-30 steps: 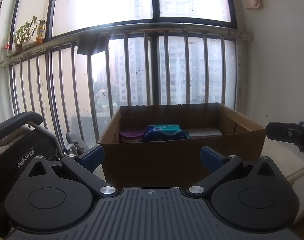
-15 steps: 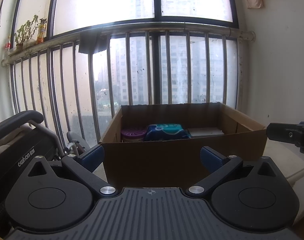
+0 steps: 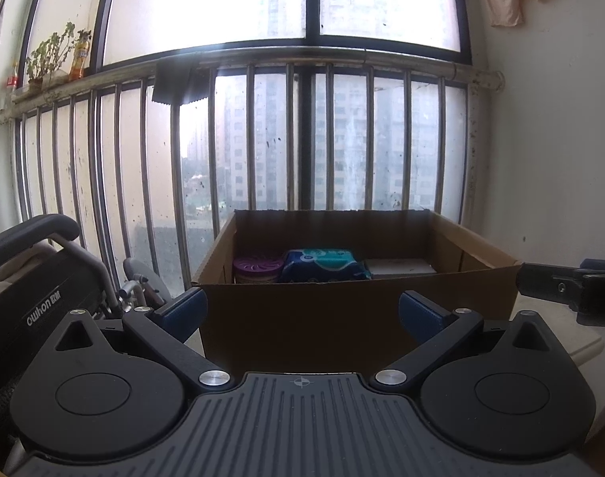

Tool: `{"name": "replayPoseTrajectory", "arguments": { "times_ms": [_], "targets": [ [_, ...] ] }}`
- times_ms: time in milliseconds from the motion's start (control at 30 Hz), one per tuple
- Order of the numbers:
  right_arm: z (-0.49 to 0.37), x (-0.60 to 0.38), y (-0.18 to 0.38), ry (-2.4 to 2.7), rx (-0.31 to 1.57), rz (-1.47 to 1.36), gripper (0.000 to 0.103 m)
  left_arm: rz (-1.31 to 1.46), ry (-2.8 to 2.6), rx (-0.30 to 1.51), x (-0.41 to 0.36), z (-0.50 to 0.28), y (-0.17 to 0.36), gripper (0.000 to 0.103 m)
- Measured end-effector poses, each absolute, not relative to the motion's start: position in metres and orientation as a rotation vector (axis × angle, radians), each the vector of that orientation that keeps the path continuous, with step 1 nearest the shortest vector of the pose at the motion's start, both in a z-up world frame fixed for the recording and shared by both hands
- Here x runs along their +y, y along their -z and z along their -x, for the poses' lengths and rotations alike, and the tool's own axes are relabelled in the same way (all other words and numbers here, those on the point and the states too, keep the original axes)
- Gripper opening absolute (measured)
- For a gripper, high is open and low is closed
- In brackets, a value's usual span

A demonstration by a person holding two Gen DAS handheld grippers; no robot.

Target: Organize objects

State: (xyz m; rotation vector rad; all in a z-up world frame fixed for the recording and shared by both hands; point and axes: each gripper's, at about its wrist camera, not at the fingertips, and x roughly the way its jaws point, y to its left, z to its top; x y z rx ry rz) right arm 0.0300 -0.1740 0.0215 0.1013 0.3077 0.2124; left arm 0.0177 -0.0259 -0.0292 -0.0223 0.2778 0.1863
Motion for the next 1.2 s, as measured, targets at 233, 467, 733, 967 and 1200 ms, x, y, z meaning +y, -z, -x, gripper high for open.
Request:
{"name": "replayPoseTrajectory", "arguments": {
  "times_ms": [233, 467, 733, 967, 1200],
  "targets": [
    [-0.0296, -0.1747, -0.022, -0.212, 0.304, -0.102, 0.103, 0.014, -0.195, 0.275, -0.0274, -0.0173, 0.0287, 0.103],
    [-0.0302, -0.1752, -0.0211, -0.21, 0.305, -0.102, 0.103, 0.009, -0.194, 0.274, -0.0285, -0.0182, 0.0283, 0.103],
    [-0.0302, -0.175, -0.0207, -0.211, 0.309, -0.1, 0.103, 0.008, -0.199, 0.278, -0.0288, -0.0197, 0.029, 0.103],
    [-0.029, -0.1749, -0.02, -0.21, 0.311, -0.097, 0.103, 0.008, -0.199, 0.277, -0.0296, -0.0202, 0.0292, 0.103],
    [-0.0286, -0.1756, -0.0191, -0.204, 0.313, -0.098, 0.103, 0.007, -0.202, 0.279, -0.0292, -0.0209, 0.0296, 0.103]
  ]
}}
